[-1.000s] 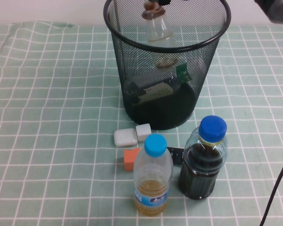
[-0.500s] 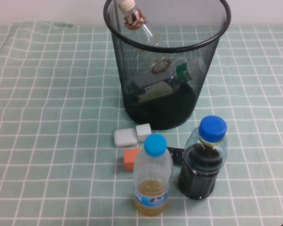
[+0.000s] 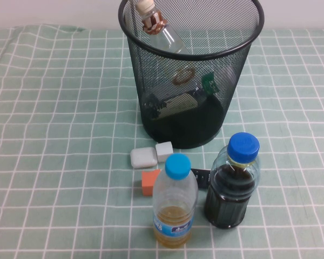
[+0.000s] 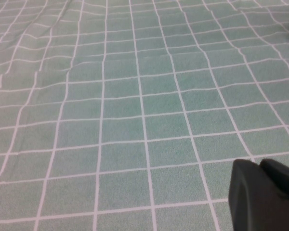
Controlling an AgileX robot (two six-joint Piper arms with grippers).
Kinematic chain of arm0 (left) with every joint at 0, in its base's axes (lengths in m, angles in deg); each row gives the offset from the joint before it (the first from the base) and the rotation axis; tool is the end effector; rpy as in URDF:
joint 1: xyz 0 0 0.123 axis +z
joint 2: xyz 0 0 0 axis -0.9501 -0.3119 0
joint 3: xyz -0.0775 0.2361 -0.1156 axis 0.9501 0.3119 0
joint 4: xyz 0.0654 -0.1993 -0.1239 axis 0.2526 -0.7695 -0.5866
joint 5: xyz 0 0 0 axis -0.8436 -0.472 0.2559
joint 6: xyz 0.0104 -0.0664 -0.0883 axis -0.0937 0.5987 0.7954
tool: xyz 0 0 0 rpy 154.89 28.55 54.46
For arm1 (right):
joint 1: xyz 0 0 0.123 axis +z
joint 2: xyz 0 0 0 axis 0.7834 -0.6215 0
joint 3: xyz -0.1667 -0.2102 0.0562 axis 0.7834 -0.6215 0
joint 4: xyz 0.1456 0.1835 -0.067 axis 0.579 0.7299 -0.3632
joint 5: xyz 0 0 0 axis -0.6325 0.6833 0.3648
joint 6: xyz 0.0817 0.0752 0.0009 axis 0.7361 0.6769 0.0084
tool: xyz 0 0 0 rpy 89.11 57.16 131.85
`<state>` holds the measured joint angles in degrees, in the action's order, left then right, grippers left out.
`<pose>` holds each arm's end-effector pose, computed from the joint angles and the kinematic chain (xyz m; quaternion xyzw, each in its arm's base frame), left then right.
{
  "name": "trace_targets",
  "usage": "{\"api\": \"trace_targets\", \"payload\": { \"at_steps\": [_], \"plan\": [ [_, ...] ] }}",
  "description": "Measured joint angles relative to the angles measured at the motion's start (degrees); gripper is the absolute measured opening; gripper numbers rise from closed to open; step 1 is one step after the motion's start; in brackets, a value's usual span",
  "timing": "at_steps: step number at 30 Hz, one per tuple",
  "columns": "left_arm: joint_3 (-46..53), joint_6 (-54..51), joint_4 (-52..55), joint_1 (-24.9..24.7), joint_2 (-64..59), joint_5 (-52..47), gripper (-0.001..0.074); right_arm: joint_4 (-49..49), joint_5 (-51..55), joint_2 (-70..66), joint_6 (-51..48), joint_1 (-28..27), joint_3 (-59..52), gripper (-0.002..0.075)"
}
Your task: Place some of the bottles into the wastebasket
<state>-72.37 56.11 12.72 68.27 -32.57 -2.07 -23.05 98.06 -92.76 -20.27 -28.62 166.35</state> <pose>0.0750 -0.0084 0.1676 0.0452 0.7978 -0.0246 0.6007 0.2783 0.1178 0.5519 -0.2274 0.7987 0.0685 0.5529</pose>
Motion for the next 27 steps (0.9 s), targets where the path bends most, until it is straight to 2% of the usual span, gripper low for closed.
{"api": "trace_targets", "payload": {
  "at_steps": [5, 10, 13, 18, 21, 27],
  "plan": [
    [0.0, 0.0, 0.0, 0.0, 0.0, 0.0, -0.0001, -0.9, -0.1, 11.7, -0.9, 0.0, -11.4, -0.0006],
    [0.0, 0.0, 0.0, 0.0, 0.0, 0.0, -0.0001, -5.8, -7.3, 27.3, -0.9, -0.4, -35.9, -0.0006],
    [0.0, 0.0, 0.0, 0.0, 0.0, 0.0, -0.0001, -4.2, -19.2, 38.6, -0.9, -3.3, -55.0, -0.0006],
    [0.0, 0.0, 0.0, 0.0, 0.0, 0.0, -0.0001, 0.0, -44.2, 60.0, -0.9, -12.2, -91.4, -0.0006],
    [0.0, 0.0, 0.0, 0.0, 0.0, 0.0, -0.0001, 2.6, -56.9, 70.6, -0.9, -17.0, -109.3, -0.0006],
    [0.0, 0.0, 0.0, 0.0, 0.0, 0.0, -0.0001, 7.6, -77.2, 86.2, -0.8, -24.4, -135.1, -0.0006]
  ]
}}
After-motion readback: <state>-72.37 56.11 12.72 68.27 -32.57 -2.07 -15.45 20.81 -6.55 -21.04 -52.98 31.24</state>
